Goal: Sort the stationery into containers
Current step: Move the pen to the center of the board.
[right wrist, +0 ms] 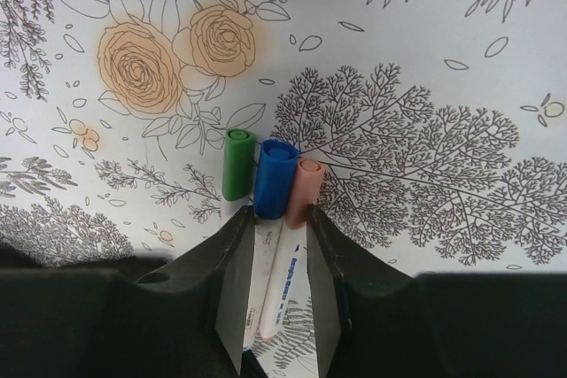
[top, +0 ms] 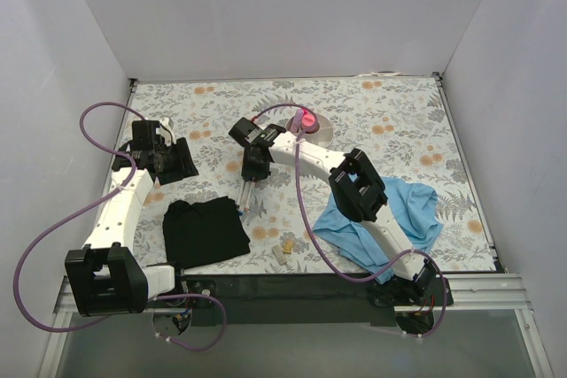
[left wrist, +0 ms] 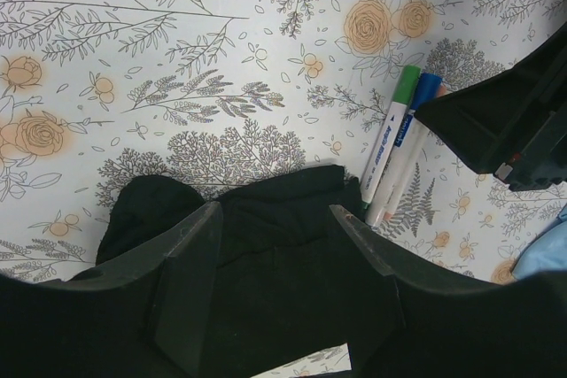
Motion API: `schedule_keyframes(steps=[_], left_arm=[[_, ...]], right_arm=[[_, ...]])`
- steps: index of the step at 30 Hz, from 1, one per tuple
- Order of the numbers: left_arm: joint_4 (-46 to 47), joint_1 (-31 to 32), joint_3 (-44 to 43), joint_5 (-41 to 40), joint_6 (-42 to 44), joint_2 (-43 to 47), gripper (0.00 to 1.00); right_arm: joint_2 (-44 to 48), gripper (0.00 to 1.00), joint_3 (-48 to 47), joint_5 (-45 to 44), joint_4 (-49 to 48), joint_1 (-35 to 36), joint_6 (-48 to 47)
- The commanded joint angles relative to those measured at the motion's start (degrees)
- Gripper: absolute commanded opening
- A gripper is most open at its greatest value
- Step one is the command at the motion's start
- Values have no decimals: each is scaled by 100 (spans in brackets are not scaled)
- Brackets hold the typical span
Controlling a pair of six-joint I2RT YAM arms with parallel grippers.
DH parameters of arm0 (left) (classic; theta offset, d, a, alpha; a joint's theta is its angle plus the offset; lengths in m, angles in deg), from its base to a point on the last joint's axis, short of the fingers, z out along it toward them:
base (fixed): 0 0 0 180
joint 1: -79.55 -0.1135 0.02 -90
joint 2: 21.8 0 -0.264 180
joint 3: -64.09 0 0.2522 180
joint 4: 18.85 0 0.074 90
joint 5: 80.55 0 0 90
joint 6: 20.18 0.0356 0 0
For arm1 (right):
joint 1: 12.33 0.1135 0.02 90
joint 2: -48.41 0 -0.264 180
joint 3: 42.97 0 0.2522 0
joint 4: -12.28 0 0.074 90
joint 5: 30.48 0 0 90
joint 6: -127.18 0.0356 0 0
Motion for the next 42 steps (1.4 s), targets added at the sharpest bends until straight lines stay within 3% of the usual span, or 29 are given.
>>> schedule_keyframes(steps=[1, 7, 10, 14, 19, 24, 28, 32, 34, 42], left_arm=[[-103, -3, 5, 108, -56, 48, 50], [-77, 6, -22, 125, -74, 4, 50], [-42, 6, -13, 151, -100, 21, 50], [-7, 6, 4, 187, -109, 30, 50], [2, -3, -101, 239, -126, 4, 50], [20, 6, -268, 292, -127, -40, 50], [90, 6, -277, 336, -153, -14, 50], [160, 6, -224, 433, -214, 4, 50], [187, 6, -207, 477, -223, 4, 50], [222, -3, -75, 635, -258, 48, 50]], right_arm=[[-393, 36, -86, -109, -39, 49, -114], [-438, 47, 318, -355, -21, 84, -517], [-272, 47, 731, -391, -13, 23, -781], [-87, 31, 1065, -434, -118, -144, -1150], [220, 30, 1214, -409, -390, -223, -2193], [677, 2, 1522, -39, -575, -302, -2829], [1108, 2, 1777, 136, -689, -329, -3163], [1276, 41, 2137, 549, -891, -346, -3585], [1354, 52, 2305, 515, -909, -390, -3647], [1583, 68, 1743, 594, -971, -373, -4209]])
